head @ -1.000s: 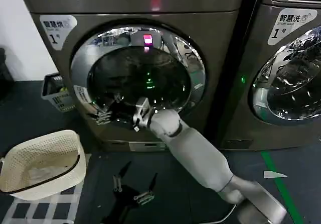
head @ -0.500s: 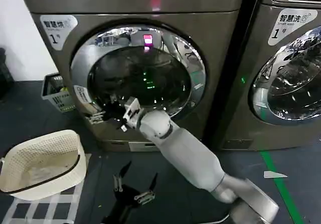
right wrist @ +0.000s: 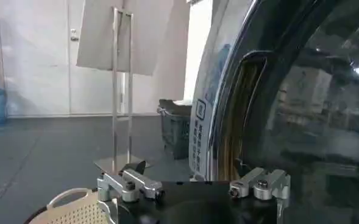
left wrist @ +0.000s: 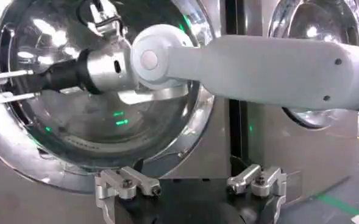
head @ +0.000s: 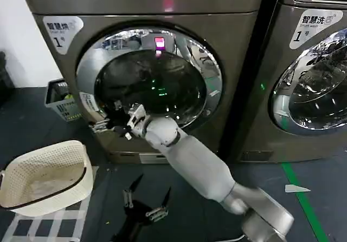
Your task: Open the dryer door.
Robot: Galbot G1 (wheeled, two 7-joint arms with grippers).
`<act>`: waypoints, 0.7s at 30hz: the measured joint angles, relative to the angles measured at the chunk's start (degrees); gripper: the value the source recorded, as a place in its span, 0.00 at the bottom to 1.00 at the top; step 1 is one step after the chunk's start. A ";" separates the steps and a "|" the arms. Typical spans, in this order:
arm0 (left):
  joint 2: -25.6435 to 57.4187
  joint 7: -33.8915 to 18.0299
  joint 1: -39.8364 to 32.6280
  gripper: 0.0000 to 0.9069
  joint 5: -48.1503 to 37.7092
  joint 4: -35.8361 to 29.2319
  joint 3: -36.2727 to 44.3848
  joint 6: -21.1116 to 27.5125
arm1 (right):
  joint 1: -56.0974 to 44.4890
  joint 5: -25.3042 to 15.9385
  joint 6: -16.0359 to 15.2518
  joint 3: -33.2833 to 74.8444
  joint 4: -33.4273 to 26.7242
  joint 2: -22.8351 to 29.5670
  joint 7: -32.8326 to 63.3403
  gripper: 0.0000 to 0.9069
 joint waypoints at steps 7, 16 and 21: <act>-0.11 0.00 -0.06 1.00 0.03 0.02 0.05 -0.07 | 0.57 0.07 0.03 -0.37 -0.62 0.02 0.01 1.00; -0.31 0.00 -0.14 1.00 0.10 0.15 0.22 -0.11 | 0.60 0.24 0.26 -0.78 -0.70 -0.03 -0.61 1.00; -0.38 0.00 -0.17 1.00 0.11 0.15 0.25 -0.11 | 0.83 0.37 1.25 -0.73 -1.44 -0.10 -2.73 1.00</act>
